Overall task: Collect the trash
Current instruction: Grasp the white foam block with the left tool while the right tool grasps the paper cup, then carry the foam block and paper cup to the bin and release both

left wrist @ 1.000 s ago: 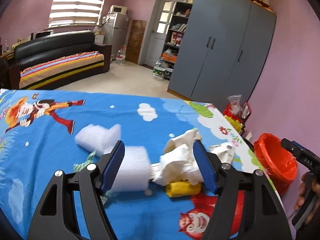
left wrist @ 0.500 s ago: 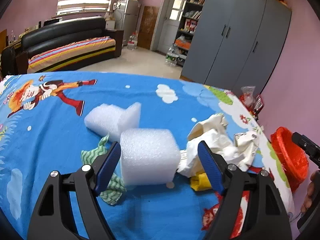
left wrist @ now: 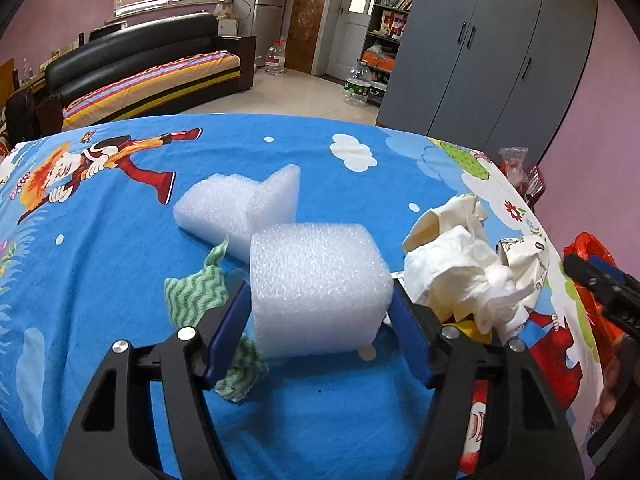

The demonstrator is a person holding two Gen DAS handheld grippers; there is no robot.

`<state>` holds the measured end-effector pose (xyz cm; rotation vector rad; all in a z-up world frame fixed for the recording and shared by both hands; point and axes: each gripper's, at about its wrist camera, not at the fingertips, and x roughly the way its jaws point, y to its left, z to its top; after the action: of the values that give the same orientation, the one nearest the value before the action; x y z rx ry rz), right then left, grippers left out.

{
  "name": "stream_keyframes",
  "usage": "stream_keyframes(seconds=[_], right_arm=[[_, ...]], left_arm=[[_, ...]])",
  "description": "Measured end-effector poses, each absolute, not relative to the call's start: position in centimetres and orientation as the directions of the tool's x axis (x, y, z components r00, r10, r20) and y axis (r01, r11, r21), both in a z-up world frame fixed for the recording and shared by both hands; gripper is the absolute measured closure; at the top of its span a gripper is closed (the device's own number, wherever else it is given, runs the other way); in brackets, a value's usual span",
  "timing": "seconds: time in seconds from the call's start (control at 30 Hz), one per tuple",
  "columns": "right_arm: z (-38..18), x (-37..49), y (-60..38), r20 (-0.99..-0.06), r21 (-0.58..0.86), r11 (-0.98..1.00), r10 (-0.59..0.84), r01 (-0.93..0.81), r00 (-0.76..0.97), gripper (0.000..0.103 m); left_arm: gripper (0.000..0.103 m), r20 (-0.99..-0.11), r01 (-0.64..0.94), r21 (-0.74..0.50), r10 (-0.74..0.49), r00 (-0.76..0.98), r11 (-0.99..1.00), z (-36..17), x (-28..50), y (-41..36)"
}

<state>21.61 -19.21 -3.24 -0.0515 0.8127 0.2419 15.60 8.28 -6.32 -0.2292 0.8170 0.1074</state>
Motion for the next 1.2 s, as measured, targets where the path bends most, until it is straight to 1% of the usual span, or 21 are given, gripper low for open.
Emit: stream_keyframes(seconds=[0.13,0.33,0.37,0.43,0.5,0.73,1.0,1.2], right_arm=[[-4.5,22.4,-18.3,-0.746,0.039,0.970,0.189,-0.241,0.638,0.018],[-6.2,23.4,-18.0,-0.777,0.053,0.970,0.190,-0.238,0.600,0.019],[-6.3,23.4,-17.9,-0.780,0.058,0.969,0.193,-0.239,0.595,0.021],[-6.8,23.6,-17.8,-0.791,0.068,0.967,0.201,-0.244,0.578,0.032],[-7.3,23.8,-17.8,-0.801,0.092,0.963,0.223,-0.254,0.556,0.050],[-6.5,22.8,-18.2,-0.779,0.103,0.961,0.239,-0.257,0.580,0.050],[-3.3,20.9,-21.2,-0.730,0.116,0.969,0.231,-0.217,0.644,0.050],[-0.9,19.6,-24.4,-0.688,0.111,0.980,0.196,-0.167,0.698,0.050]], left_arm=[[0.038,-0.726,-0.182,-0.169,0.003,0.687,0.969,-6.0,15.3,8.4],[0.038,-0.685,-0.191,-0.184,0.013,0.728,0.964,-3.9,14.3,8.8],[0.038,-0.680,-0.191,-0.186,0.014,0.734,0.964,-3.6,14.2,8.8],[0.038,-0.662,-0.188,-0.190,0.016,0.749,0.964,-2.7,14.0,8.8],[0.038,-0.652,-0.187,-0.191,0.018,0.758,0.964,-2.1,13.8,8.8],[0.038,-0.621,-0.180,-0.195,0.021,0.784,0.964,-0.7,13.3,8.4],[0.038,-0.588,-0.155,-0.191,0.014,0.809,0.969,0.9,13.2,7.1],[0.038,-0.557,-0.113,-0.180,-0.006,0.830,0.977,2.4,13.8,5.2]])
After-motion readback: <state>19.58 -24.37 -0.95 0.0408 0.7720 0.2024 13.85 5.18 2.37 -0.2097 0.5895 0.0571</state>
